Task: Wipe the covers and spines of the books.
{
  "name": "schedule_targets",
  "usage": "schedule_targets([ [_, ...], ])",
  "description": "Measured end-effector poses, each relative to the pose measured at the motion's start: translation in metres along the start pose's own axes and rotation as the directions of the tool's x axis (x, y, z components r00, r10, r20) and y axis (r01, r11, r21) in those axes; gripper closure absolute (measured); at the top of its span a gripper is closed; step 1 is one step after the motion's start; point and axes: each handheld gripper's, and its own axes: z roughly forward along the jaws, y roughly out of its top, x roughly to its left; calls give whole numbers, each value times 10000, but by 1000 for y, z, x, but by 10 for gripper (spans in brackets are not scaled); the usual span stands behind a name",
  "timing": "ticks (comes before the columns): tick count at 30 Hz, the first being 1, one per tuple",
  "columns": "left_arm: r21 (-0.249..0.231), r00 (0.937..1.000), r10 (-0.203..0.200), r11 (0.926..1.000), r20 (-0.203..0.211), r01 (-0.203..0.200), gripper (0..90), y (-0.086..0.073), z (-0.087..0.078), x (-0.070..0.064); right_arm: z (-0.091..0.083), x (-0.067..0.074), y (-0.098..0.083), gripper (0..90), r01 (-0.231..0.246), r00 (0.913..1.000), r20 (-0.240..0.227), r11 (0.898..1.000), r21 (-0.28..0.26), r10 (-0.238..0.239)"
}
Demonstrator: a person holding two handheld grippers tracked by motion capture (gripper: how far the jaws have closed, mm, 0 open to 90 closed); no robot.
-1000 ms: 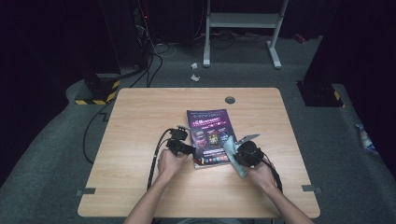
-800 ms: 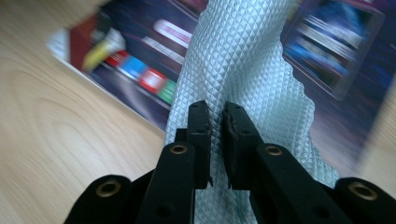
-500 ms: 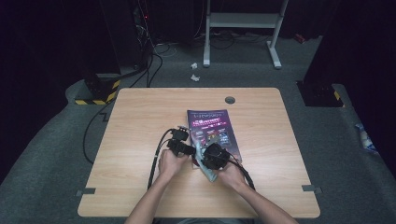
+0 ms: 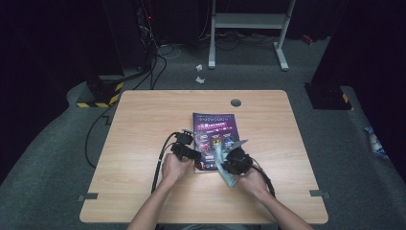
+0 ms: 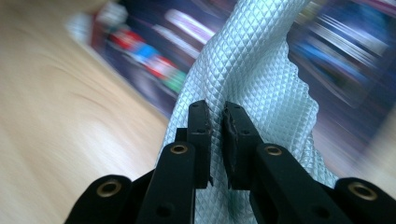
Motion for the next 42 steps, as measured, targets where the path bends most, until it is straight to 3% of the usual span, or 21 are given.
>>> schedule_targets([
  [4,55,9998,174,9998,-12,-174,475,0,0,-3,-15,-30,-18,820,-847,9950,530,9964,84,841],
  [7,64,9999,132,9999,28,-132,475,0,0,-3,-19,-36,-22,820,-1109,9919,632,9937,139,1098],
  [9,47,9999,116,9999,66,-116,488,0,1,-4,-17,-32,-18,821,-872,9933,783,9960,178,856],
  [15,58,9998,125,9999,127,-125,496,1,1,-5,-1,-9,4,821,-484,9984,300,9987,151,479],
  [17,46,9998,131,9999,147,-132,496,1,1,-4,13,15,21,821,65,10000,-42,9999,88,-64],
  [18,47,9998,126,9999,141,-127,494,1,1,-4,17,24,26,821,109,9998,-183,9999,128,-107],
  [20,53,9999,110,9999,126,-110,489,1,1,-5,24,37,35,821,622,9974,-366,9980,98,-618],
  [22,61,9999,139,9999,65,-139,497,1,0,-4,28,47,41,821,848,9958,-345,9963,117,-843],
  [25,63,9999,103,9999,106,-104,492,0,0,-2,29,48,41,821,778,9961,-423,9969,59,-775],
  [29,62,9999,104,9999,122,-105,487,0,0,-2,20,28,26,821,515,9982,-292,9986,-105,-518],
  [33,68,9998,98,9999,143,-99,486,0,0,-2,1,-4,3,821,-296,9993,243,9995,-81,298],
  [36,60,9998,27,10000,175,-28,490,1,0,-1,-14,-35,-18,821,-1120,9909,736,9936,-146,1128],
  [42,-67,9974,-656,9978,299,658,505,3,0,8,-27,-65,-31,820,-1987,9709,1296,9795,-338,2014],
])
